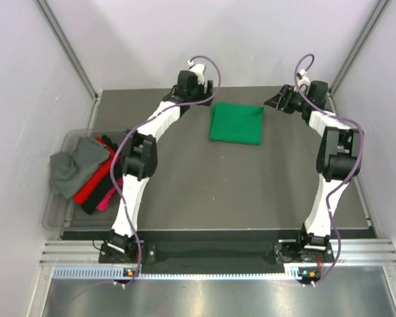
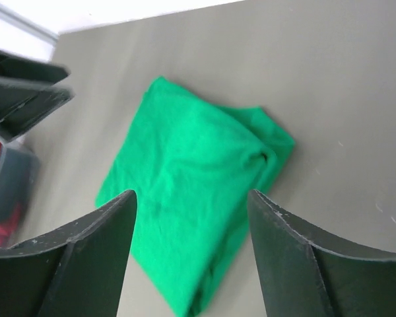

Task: Fold and stack the t-shirts
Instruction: Fold the tshirt, then neatly place the folded tshirt to the corner

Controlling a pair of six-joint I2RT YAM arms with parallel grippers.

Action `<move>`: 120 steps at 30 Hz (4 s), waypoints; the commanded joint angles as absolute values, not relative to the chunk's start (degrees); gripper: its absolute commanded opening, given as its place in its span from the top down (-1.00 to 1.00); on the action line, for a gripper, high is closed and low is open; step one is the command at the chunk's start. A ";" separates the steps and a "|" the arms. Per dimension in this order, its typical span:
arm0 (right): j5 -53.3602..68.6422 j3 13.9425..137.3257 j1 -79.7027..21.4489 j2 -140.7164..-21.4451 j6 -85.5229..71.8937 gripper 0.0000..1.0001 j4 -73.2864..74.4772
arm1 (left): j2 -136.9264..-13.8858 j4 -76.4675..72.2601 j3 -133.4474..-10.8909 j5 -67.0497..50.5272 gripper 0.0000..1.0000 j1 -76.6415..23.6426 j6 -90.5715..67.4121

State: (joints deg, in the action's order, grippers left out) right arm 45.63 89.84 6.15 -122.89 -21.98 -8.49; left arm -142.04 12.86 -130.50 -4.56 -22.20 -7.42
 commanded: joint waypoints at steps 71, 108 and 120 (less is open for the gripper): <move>35.87 111.18 6.41 -132.28 10.19 1.00 32.08 | -110.22 2.46 -85.08 -35.42 -0.44 -16.61 -24.00; 20.83 129.11 19.34 -143.08 6.94 1.00 24.52 | -108.28 3.60 -82.00 -33.14 -0.45 -16.96 -20.22; 16.52 132.27 21.00 -146.60 5.54 1.00 23.82 | -107.75 5.45 -82.09 -30.41 -0.46 -19.68 -16.35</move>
